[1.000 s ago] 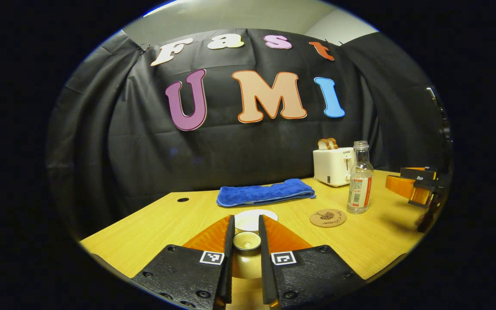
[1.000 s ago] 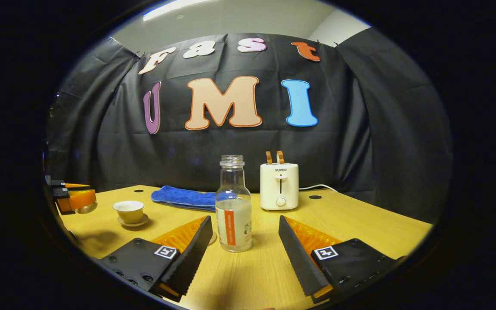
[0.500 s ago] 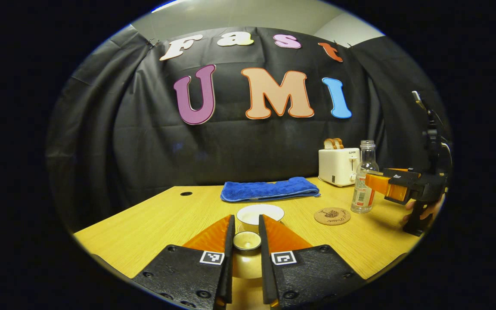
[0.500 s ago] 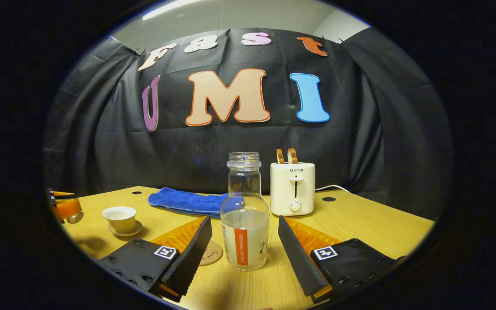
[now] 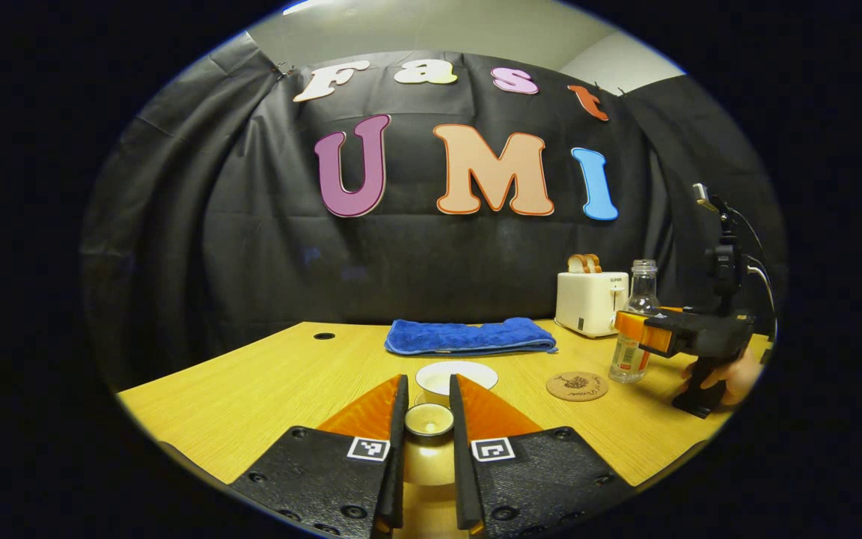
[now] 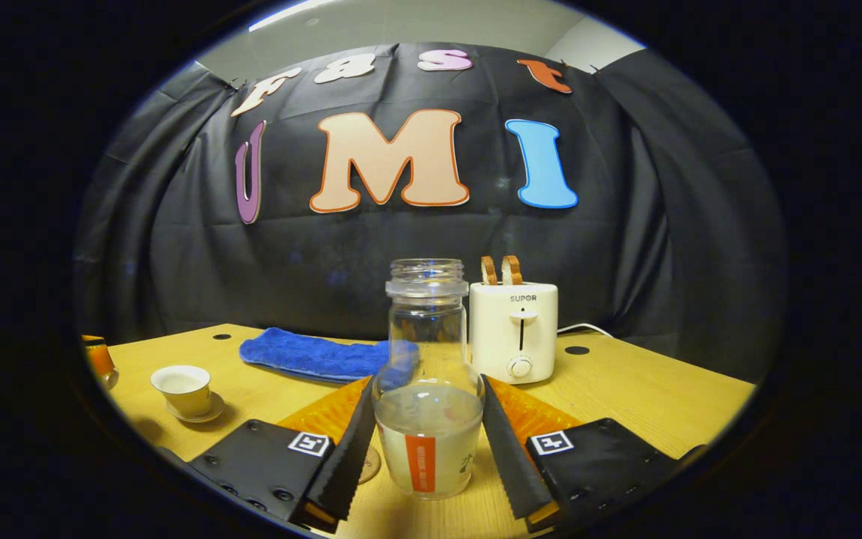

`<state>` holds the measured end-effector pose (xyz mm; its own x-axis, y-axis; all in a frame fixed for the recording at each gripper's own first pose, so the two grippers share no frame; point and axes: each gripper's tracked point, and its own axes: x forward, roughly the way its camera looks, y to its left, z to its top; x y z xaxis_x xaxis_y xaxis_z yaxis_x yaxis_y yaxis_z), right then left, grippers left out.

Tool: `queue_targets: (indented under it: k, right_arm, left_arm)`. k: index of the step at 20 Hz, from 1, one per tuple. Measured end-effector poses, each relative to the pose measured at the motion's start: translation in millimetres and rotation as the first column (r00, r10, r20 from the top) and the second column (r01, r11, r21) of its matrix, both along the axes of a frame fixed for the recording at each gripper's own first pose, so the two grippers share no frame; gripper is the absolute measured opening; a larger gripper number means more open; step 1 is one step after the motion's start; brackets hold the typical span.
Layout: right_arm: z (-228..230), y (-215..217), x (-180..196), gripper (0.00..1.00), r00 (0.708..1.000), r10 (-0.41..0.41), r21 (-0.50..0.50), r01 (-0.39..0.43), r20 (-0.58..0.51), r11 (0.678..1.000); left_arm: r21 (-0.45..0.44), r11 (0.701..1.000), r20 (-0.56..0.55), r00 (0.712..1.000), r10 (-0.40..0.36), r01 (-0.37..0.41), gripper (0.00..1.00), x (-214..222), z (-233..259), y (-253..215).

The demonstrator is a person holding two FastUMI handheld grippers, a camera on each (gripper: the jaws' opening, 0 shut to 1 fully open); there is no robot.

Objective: Open the teacup lid with one hand, grasp the water bottle and pour water into the teacup with the other hand; after pouring, place the water bottle on the coaster and then close the teacup lid.

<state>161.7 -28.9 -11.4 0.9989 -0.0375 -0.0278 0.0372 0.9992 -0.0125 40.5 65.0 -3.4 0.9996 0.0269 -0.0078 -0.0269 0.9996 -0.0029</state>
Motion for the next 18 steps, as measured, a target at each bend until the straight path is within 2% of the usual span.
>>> queue_targets:
  k: [2,4,6,7,9,10,13,14,16,18]
  right_arm:
    - [-0.4,1.7,0.4,0.82,1.000,0.004,0.003,-0.004,-0.001,1.000]
    - [0.0,3.8,-0.4,0.77,1.000,0.014,-0.033,-0.014,-0.007,0.999]
    - [7.2,4.0,0.2,0.77,1.000,0.015,-0.197,-0.013,0.008,0.980]
    - [8.9,9.0,-0.3,0.78,0.999,0.031,-0.297,-0.026,0.011,0.955]
    - [7.2,26.5,3.5,0.77,0.998,0.063,-0.498,-0.058,-0.008,0.865]
    - [5.6,37.7,4.9,0.77,0.997,0.079,-0.569,-0.077,-0.021,0.819]
    - [5.9,78.7,8.2,0.77,0.988,0.141,-0.684,-0.145,-0.062,0.715]
    - [5.9,89.8,8.7,0.77,0.985,0.153,-0.731,-0.160,-0.077,0.663]
    - [2.6,115.9,10.9,0.77,0.976,0.192,-0.824,-0.190,-0.101,0.534]
    - [-2.4,140.6,13.7,0.77,0.965,0.234,-0.906,-0.200,-0.117,0.372]
  left_arm:
    - [-0.001,1.000,-0.001,1.000,0.001,-0.001,0.25,-1.4,-0.6,0.0]
    - [0.000,1.000,-0.001,1.000,0.000,0.000,0.25,-0.2,-0.5,0.1]
    - [0.000,1.000,0.005,1.000,-0.004,0.004,0.24,-0.8,1.6,0.2]
    - [0.000,1.000,0.003,1.000,-0.005,0.005,0.25,-0.3,0.2,0.5]
    - [0.000,1.000,0.005,1.000,-0.005,0.005,0.25,-1.0,-0.1,2.4]
    - [0.000,1.000,0.004,1.000,-0.001,0.001,0.25,-0.8,-0.1,5.0]
    - [0.000,1.000,0.006,1.000,0.015,-0.015,0.24,-2.8,0.1,17.9]
    - [0.000,1.000,0.005,1.000,0.017,-0.017,0.25,-2.8,0.7,21.2]
    - [0.001,1.000,0.006,1.000,0.029,-0.029,0.25,-2.8,0.0,27.5]
    - [0.002,0.999,0.006,0.999,0.037,-0.037,0.25,-3.5,-0.2,33.8]
